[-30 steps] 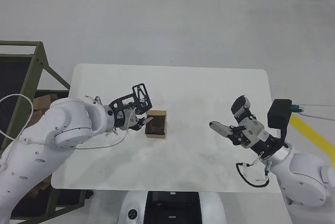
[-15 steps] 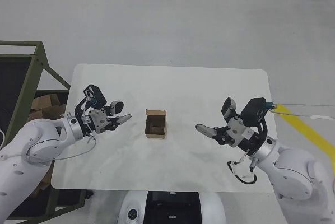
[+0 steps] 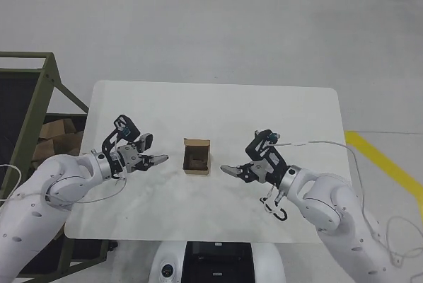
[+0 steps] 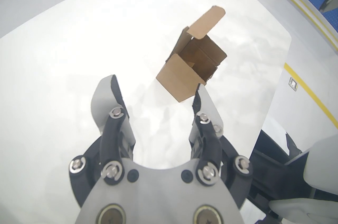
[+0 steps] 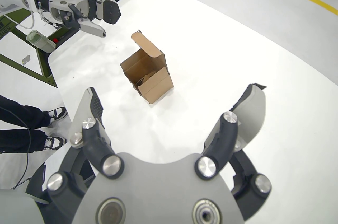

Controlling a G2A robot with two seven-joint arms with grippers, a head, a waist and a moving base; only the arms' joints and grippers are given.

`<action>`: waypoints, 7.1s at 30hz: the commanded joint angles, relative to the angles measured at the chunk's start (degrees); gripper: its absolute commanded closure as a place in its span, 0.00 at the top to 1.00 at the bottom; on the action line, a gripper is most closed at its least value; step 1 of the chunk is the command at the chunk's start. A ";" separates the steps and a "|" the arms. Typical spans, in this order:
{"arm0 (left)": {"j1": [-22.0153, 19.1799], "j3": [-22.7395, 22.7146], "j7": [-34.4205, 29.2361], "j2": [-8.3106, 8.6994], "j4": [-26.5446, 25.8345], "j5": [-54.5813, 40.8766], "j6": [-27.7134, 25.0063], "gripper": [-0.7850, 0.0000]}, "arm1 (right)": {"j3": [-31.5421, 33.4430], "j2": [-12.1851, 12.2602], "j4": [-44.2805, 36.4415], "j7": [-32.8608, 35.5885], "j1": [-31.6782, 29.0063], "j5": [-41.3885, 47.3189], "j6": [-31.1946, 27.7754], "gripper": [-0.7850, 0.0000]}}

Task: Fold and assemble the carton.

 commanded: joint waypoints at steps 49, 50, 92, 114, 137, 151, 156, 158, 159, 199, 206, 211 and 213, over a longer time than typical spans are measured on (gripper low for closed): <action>-12.06 17.58 -0.90 -7.61 7.16 4.01 19.02 1.00 | -18.18 -9.00 22.38 -0.97 13.49 -13.65 25.86 1.00; -12.19 17.70 -1.05 -7.73 7.30 4.01 19.09 1.00 | -18.11 -9.05 22.38 -1.10 13.45 -13.50 25.27 1.00; -14.45 20.23 -4.23 -11.71 9.88 5.03 21.17 1.00 | -19.18 -12.68 25.86 -0.53 13.64 -15.66 21.02 1.00; -11.68 12.41 -1.96 -11.90 8.52 1.97 22.32 1.00 | -17.36 -13.75 25.57 -0.38 12.40 -17.05 20.52 1.00; -12.95 11.53 -1.72 -13.09 6.48 4.82 18.94 1.00 | -11.56 -11.78 20.77 6.77 7.30 -13.64 3.03 1.00; -11.46 9.68 -2.93 -13.24 6.60 5.73 16.17 1.00 | -15.06 -13.80 27.49 4.14 12.25 -12.54 8.15 1.00; -11.54 9.98 -3.42 -13.46 6.84 6.17 15.47 1.00 | -14.44 -13.89 27.44 2.87 11.79 -12.45 9.26 1.00; -11.65 10.17 -3.56 -13.58 6.98 6.30 15.33 1.00 | -14.04 -13.89 27.47 2.41 11.53 -12.43 9.90 1.00; -11.69 10.28 -3.70 -13.63 7.07 6.41 15.25 1.00 | -13.84 -13.91 27.49 2.14 11.39 -12.20 10.14 1.00; -11.67 11.45 -4.71 -15.37 8.58 8.05 14.01 1.00 | -16.40 -14.44 20.41 4.35 10.59 -24.63 12.08 1.00; -11.57 11.25 -5.06 -15.55 8.85 8.20 13.52 1.00 | -16.93 -15.06 21.58 4.07 11.43 -24.60 12.51 1.00; -11.88 11.76 -5.50 -15.78 9.05 8.54 13.17 1.00 | -16.97 -15.34 22.04 4.18 11.59 -24.61 12.42 1.00; -12.05 12.01 -5.68 -15.89 9.14 8.63 13.14 1.00 | -16.93 -15.44 22.18 4.20 11.60 -24.61 12.37 1.00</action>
